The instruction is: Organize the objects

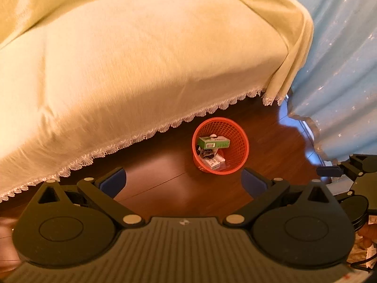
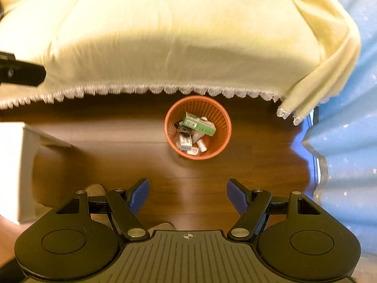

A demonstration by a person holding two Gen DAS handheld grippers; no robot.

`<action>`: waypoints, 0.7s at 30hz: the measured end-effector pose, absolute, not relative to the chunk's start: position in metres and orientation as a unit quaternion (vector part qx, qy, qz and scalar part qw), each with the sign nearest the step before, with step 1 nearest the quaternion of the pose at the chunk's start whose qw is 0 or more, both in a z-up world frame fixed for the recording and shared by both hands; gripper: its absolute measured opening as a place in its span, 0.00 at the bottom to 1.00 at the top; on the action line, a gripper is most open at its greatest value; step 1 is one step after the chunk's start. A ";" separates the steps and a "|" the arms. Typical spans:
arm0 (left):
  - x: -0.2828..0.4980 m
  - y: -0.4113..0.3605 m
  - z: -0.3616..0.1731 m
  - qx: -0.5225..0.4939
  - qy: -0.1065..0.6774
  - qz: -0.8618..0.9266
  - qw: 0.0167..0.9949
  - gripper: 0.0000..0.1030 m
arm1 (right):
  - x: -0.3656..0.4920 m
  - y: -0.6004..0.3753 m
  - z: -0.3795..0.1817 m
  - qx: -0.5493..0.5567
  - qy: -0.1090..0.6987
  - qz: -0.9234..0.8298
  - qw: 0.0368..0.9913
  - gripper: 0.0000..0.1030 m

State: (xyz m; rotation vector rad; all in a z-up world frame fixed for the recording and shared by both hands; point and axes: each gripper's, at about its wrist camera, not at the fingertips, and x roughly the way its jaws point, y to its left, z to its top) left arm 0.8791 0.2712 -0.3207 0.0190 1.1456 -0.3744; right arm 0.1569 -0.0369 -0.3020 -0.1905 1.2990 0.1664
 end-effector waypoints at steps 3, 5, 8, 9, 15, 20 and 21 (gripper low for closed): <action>0.874 0.270 -0.294 0.011 0.532 -0.172 0.829 0.99 | 0.155 -0.038 -0.273 -0.068 0.600 0.065 0.795 0.68; 0.871 0.270 -0.277 0.010 0.527 -0.169 0.833 0.99 | 0.153 -0.037 -0.252 -0.059 0.595 0.058 0.799 0.68; 0.867 0.271 -0.252 0.001 0.524 -0.164 0.836 0.99 | 0.152 -0.039 -0.224 -0.043 0.584 0.052 0.809 0.68; 0.866 0.271 -0.244 0.002 0.521 -0.161 0.838 0.99 | 0.151 -0.039 -0.216 -0.039 0.581 0.050 0.811 0.68; 0.860 0.269 -0.201 -0.004 0.517 -0.153 0.842 0.99 | 0.148 -0.043 -0.172 -0.023 0.568 0.038 0.822 0.68; 0.848 0.273 -0.169 -0.012 0.511 -0.138 0.848 0.99 | 0.140 -0.047 -0.144 -0.015 0.559 0.036 0.828 0.68; 0.845 0.274 -0.164 -0.012 0.511 -0.133 0.849 0.99 | 0.138 -0.047 -0.140 -0.013 0.558 0.036 0.829 0.68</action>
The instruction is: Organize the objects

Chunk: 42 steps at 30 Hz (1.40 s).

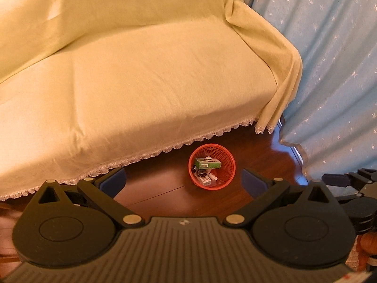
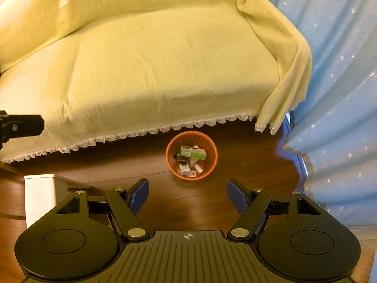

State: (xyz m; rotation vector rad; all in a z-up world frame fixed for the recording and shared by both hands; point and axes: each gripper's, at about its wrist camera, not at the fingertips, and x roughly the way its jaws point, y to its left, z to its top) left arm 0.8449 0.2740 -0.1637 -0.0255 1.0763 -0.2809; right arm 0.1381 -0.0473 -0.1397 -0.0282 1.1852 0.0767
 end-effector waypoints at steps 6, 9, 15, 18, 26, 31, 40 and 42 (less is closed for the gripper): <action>0.828 0.287 -0.141 -0.026 0.514 -0.112 0.850 0.99 | 0.124 -0.049 -0.111 -0.002 0.549 0.042 0.835 0.68; 0.822 0.294 -0.130 -0.025 0.511 -0.105 0.853 0.99 | 0.117 -0.048 -0.098 0.007 0.545 0.034 0.838 0.68; 0.817 0.310 -0.104 -0.017 0.501 -0.099 0.860 0.99 | 0.107 -0.038 -0.069 0.027 0.528 0.012 0.848 0.68; 0.816 0.320 -0.094 -0.010 0.495 -0.098 0.863 0.99 | 0.105 -0.028 -0.057 0.032 0.519 0.005 0.854 0.68; 0.812 0.342 -0.080 0.006 0.482 -0.087 0.872 0.99 | 0.095 -0.004 -0.041 0.032 0.503 -0.011 0.863 0.68; 0.810 0.348 -0.076 0.008 0.480 -0.088 0.873 0.99 | 0.097 0.002 -0.040 0.029 0.505 -0.001 0.863 0.68; 0.813 0.346 -0.075 -0.001 0.481 -0.076 0.874 0.99 | 0.104 0.002 -0.038 0.012 0.499 0.012 0.867 0.68; 0.813 0.345 -0.076 -0.003 0.484 -0.077 0.872 0.99 | 0.105 0.001 -0.040 0.012 0.501 0.010 0.865 0.68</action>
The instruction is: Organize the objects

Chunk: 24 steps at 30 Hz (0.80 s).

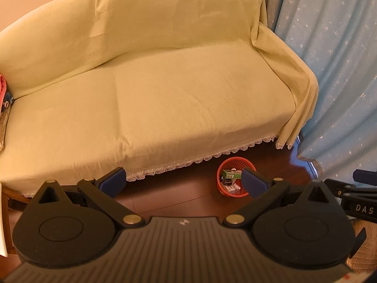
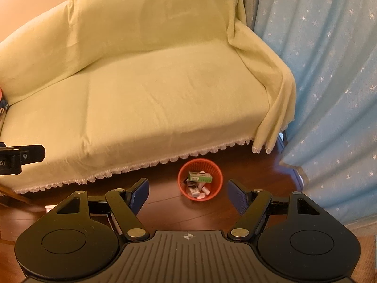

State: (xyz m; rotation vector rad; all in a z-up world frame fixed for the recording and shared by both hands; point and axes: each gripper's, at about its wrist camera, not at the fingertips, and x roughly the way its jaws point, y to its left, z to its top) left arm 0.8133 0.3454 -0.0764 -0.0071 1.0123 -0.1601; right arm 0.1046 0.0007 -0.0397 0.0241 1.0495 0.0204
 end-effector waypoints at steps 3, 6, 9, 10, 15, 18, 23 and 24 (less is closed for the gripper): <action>0.815 0.342 -0.078 0.001 0.487 -0.081 0.870 0.99 | 0.104 -0.003 -0.042 0.017 0.506 0.006 0.863 0.68; 0.814 0.338 -0.080 0.005 0.488 -0.087 0.868 0.99 | 0.101 -0.007 -0.043 0.018 0.508 0.003 0.861 0.68; 0.814 0.333 -0.081 0.011 0.487 -0.091 0.869 0.99 | 0.099 -0.010 -0.044 0.021 0.509 0.000 0.860 0.68; 0.814 0.332 -0.081 0.011 0.487 -0.092 0.869 0.99 | 0.099 -0.011 -0.044 0.022 0.509 -0.001 0.860 0.68; 0.813 0.327 -0.081 0.014 0.485 -0.095 0.869 0.99 | 0.097 -0.012 -0.045 0.023 0.510 -0.002 0.860 0.68; 0.812 0.326 -0.081 0.015 0.485 -0.096 0.869 0.99 | 0.096 -0.013 -0.045 0.023 0.512 -0.003 0.859 0.68; 0.811 0.323 -0.082 0.018 0.486 -0.099 0.868 0.99 | 0.094 -0.014 -0.045 0.028 0.514 -0.005 0.857 0.68; 0.811 0.323 -0.082 0.019 0.486 -0.101 0.868 0.99 | 0.093 -0.014 -0.045 0.028 0.515 -0.006 0.857 0.68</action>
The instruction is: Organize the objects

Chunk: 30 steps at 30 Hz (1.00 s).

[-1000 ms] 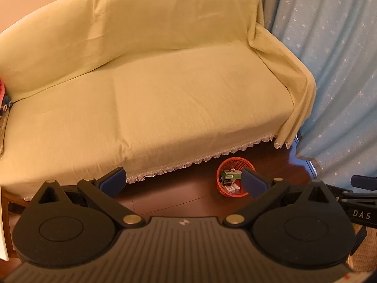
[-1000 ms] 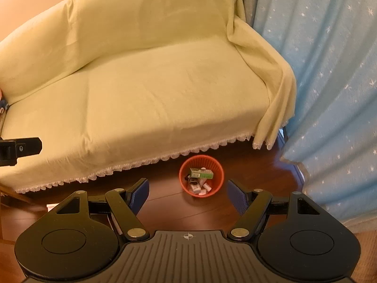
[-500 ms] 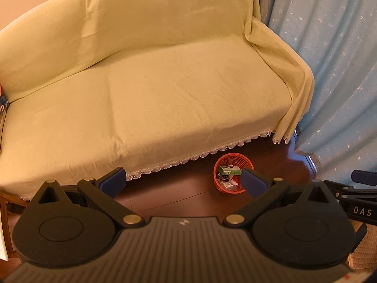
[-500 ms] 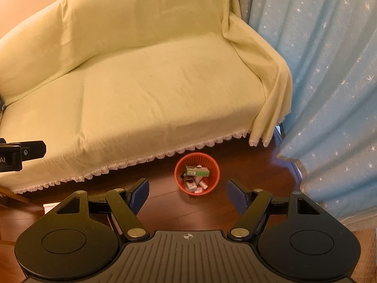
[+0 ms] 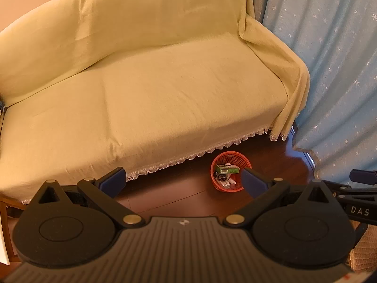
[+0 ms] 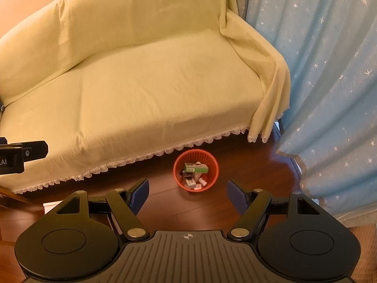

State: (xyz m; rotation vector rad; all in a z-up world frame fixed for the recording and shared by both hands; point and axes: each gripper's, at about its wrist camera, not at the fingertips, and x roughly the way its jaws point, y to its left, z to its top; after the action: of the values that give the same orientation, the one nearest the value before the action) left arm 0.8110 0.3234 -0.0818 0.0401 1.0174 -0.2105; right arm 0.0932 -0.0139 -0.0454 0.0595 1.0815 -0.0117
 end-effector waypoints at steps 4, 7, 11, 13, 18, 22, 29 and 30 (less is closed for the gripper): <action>0.810 0.323 -0.082 0.021 0.487 -0.103 0.867 0.99 | 0.091 -0.013 -0.046 0.030 0.515 -0.005 0.856 0.68; 0.810 0.322 -0.082 0.022 0.487 -0.105 0.867 0.99 | 0.092 -0.011 -0.045 0.031 0.515 -0.006 0.856 0.68; 0.809 0.320 -0.082 0.027 0.488 -0.108 0.866 0.99 | 0.092 -0.011 -0.045 0.033 0.516 -0.007 0.856 0.68; 0.807 0.320 -0.083 0.029 0.489 -0.110 0.865 0.99 | 0.092 -0.010 -0.045 0.035 0.516 -0.008 0.856 0.68; 0.802 0.316 -0.088 0.042 0.494 -0.122 0.860 0.99 | 0.091 -0.008 -0.046 0.036 0.516 -0.008 0.856 0.68; 0.800 0.314 -0.092 0.048 0.497 -0.126 0.857 0.99 | 0.091 -0.006 -0.046 0.036 0.516 -0.008 0.856 0.68; 0.800 0.315 -0.095 0.046 0.500 -0.121 0.856 0.99 | 0.090 -0.004 -0.046 0.036 0.515 -0.008 0.856 0.68; 0.800 0.314 -0.095 0.046 0.500 -0.120 0.856 0.99 | 0.089 -0.003 -0.046 0.036 0.515 -0.007 0.856 0.68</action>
State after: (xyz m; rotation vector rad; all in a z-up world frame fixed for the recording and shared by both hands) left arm 0.8000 0.3138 -0.0955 0.0977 1.0504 -0.2528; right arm 0.0894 -0.0033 -0.0463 0.0767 1.0825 -0.0157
